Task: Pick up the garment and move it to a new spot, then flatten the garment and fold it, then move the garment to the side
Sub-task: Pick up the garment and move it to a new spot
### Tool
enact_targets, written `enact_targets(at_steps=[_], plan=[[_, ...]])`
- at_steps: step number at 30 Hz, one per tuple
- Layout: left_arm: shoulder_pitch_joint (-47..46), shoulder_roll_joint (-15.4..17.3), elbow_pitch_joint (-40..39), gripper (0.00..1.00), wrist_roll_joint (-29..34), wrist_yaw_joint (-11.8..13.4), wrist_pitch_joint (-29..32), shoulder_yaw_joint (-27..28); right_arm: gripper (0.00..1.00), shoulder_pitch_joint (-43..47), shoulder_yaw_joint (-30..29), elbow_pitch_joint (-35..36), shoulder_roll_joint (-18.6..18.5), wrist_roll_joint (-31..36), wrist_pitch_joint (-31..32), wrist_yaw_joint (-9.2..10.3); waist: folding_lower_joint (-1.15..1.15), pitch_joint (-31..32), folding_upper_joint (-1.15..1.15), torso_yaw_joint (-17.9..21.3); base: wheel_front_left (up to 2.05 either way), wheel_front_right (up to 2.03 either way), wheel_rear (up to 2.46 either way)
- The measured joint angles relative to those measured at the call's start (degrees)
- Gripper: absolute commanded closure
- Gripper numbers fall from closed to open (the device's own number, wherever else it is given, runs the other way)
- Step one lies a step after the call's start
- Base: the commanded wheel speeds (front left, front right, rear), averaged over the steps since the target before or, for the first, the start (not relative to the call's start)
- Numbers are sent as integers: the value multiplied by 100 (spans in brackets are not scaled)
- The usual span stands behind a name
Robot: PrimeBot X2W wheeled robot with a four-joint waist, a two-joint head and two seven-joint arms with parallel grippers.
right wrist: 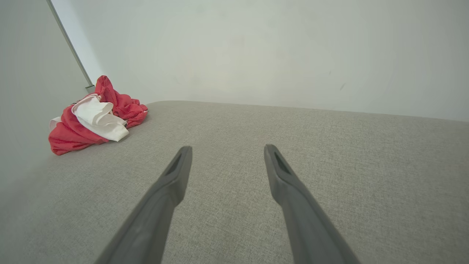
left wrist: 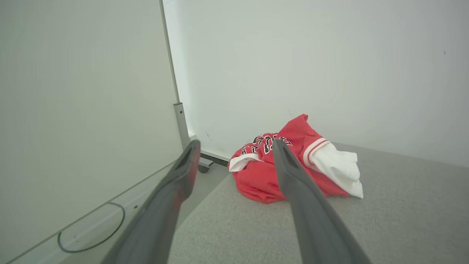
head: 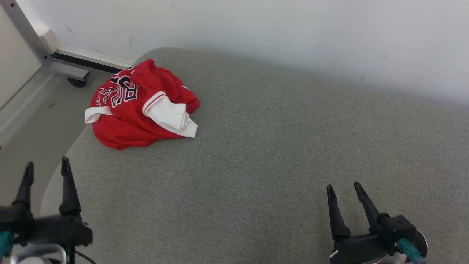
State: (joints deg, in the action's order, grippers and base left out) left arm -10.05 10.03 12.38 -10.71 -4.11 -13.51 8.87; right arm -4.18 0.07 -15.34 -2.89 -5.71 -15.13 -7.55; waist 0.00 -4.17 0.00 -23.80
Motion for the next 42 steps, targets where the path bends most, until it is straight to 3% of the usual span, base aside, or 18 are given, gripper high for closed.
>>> enact_targets(at_steps=[6,14,22,36,42], plan=[[-970,381,187,0,-225,-103,80,86,0,-264,-89,160,1,180,0,0,0,-322,0,347,0,0,0],[-2329,1044,304,0,-455,-189,726,197,0,-578,-342,827,-19,379,0,0,1,-1025,1,1029,0,0,0],[-3152,1484,1184,0,-657,-244,1271,157,0,-729,-305,1116,-20,390,0,0,1,-1509,1,1639,0,0,0],[-3874,2009,3048,0,-687,-226,2011,-9,0,-770,-319,1351,-15,432,0,0,1,-2035,1,2372,0,0,0],[-4026,2018,3836,0,-744,-192,2515,-104,0,-768,-336,1315,-14,432,0,0,1,-2084,1,2488,0,0,0]])
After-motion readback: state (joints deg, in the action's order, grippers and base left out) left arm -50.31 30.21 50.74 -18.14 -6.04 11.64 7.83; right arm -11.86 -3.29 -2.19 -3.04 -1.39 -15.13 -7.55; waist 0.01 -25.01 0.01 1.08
